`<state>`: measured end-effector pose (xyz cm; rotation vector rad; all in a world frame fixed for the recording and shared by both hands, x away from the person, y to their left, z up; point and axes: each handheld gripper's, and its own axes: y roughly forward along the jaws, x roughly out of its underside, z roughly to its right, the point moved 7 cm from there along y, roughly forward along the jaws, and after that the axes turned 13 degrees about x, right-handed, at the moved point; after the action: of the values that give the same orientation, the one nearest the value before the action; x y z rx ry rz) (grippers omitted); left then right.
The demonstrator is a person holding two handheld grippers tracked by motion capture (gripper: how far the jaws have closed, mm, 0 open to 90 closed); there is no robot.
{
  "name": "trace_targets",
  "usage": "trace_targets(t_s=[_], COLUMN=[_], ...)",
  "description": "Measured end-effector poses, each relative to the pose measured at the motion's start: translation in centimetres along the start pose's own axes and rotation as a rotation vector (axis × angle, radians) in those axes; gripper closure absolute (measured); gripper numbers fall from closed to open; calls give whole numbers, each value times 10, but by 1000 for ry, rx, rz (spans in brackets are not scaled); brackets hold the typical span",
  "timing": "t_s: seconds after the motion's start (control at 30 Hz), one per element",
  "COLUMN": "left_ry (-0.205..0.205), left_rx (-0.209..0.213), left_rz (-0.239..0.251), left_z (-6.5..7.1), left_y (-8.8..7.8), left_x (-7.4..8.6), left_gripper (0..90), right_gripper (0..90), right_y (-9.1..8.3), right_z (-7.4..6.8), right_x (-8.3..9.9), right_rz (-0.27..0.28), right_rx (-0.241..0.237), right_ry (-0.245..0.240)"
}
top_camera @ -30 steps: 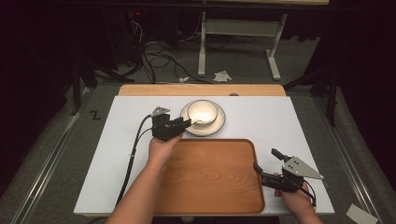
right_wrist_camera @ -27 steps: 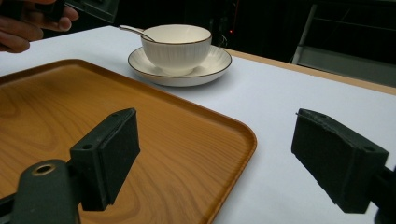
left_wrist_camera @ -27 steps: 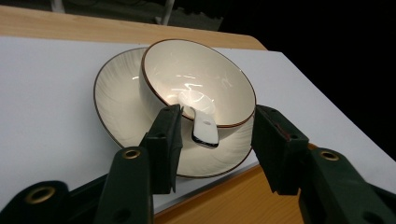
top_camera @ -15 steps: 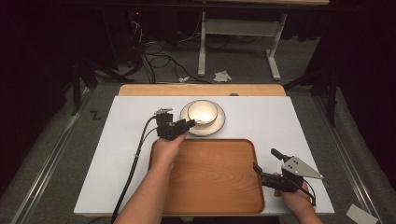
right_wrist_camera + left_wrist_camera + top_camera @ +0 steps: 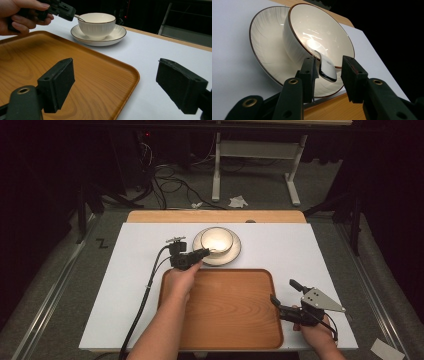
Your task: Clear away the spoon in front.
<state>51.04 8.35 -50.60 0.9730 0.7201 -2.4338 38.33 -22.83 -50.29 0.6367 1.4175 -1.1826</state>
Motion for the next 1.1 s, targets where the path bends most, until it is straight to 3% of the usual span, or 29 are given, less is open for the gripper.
trace_targets(t_s=[0.43, 1.1], left_ry=[-61, -70], left_rx=[30, 40], left_rz=[3, 8], left_z=[-3, -3], left_y=[8, 9], left_x=[4, 3], left_gripper=[745, 767], right_gripper=[164, 164], right_y=[0, 0], right_z=[-2, -1], right_x=[0, 0], right_rz=[1, 4], right_rx=[-6, -5], right_ry=[-6, -13])
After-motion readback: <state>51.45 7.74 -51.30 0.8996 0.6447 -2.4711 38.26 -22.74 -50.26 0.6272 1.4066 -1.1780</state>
